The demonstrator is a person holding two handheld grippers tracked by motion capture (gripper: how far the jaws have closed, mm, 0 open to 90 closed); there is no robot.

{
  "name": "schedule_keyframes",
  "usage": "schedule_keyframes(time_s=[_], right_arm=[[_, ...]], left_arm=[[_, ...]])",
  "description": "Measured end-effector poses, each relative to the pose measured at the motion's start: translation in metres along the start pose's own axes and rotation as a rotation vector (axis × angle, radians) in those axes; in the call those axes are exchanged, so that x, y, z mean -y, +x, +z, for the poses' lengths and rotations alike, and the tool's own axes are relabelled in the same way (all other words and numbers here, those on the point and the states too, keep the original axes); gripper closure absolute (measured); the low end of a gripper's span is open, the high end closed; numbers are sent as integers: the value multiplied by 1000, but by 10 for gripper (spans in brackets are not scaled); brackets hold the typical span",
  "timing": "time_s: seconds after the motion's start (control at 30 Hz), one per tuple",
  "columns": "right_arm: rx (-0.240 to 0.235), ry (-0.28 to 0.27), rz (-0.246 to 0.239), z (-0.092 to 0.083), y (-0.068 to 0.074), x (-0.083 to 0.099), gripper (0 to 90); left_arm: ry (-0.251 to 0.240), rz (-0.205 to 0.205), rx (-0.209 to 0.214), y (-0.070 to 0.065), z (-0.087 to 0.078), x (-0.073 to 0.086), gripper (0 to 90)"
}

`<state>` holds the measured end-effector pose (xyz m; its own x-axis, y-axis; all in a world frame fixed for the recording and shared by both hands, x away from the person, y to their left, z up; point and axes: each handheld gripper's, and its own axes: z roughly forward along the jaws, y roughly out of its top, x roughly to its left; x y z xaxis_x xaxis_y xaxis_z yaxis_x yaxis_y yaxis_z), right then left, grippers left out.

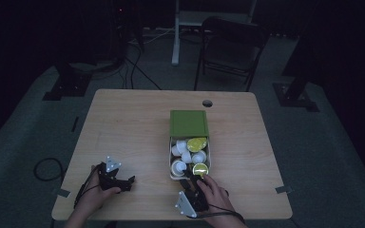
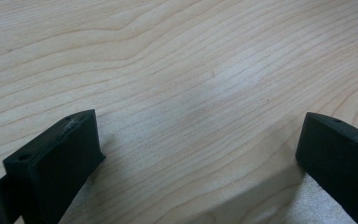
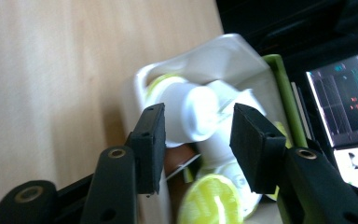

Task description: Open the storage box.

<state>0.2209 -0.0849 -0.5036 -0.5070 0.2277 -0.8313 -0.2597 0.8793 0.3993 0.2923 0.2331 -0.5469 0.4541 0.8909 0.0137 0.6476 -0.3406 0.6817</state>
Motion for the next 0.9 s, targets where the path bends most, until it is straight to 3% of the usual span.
schedule_keyframes(time_s=[0.2, 0.33, 0.4, 0.73, 0.9], right_arm=[[29, -18, 79, -2, -16, 2, 470], [23, -36, 233, -5, -25, 5, 437], [34, -41, 288, -5, -30, 8, 428], [92, -43, 442, -9, -52, 19, 368], [104, -56, 569, -10, -63, 27, 325]], left_arm=[[0, 0, 0, 0, 0, 0, 1], [0, 0, 0, 0, 0, 0, 1], [0, 0, 0, 0, 0, 0, 1], [0, 0, 0, 0, 0, 0, 1], [0, 0, 0, 0, 0, 0, 1]])
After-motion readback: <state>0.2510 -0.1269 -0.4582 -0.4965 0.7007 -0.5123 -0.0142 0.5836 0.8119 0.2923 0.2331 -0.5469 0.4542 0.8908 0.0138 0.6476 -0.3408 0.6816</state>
